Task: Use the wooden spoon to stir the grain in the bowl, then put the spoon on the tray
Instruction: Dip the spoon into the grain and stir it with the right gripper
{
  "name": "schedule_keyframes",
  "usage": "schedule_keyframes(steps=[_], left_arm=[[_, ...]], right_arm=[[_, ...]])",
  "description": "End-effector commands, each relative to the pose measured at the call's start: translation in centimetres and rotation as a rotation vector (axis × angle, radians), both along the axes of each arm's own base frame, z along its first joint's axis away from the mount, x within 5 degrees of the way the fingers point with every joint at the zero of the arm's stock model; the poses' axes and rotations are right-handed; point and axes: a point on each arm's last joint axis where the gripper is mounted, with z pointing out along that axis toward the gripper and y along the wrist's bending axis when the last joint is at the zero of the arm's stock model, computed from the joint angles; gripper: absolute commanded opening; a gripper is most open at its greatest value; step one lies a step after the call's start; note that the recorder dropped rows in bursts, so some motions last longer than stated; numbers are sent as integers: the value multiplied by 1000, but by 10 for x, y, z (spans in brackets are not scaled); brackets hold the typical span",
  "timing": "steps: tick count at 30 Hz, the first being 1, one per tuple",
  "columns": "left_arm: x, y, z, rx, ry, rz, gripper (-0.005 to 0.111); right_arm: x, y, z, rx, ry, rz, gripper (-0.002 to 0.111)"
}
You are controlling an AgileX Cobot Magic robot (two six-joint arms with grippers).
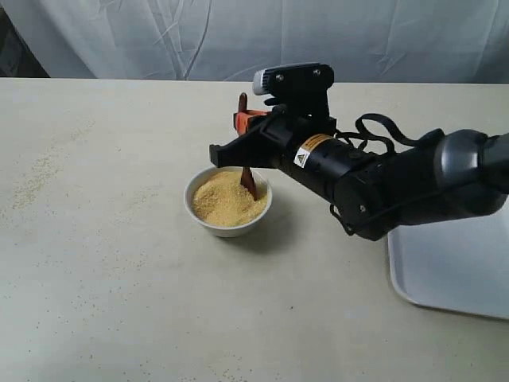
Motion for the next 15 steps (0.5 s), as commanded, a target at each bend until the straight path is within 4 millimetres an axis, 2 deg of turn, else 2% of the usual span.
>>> schedule_keyframes(steps=[1, 3, 5, 9, 12, 15], left_arm=[[0, 0, 0, -2, -15, -1, 0], [0, 0, 0, -2, -15, -1, 0], [0, 0, 0, -2, -15, -1, 0], [0, 0, 0, -2, -15, -1, 0], [0, 0, 0, -2, -15, -1, 0], [0, 0, 0, -2, -15, -1, 0]], right_arm=[[-7, 4, 23, 69, -96, 19, -1], [-7, 1, 31, 52, -138, 7, -1], [-5, -2, 29, -19, -157, -19, -1], [-4, -2, 5, -129, -54, -11, -1], [-7, 4, -4, -98, -8, -2, -1], [-12, 10, 1, -60, -25, 21, -1]])
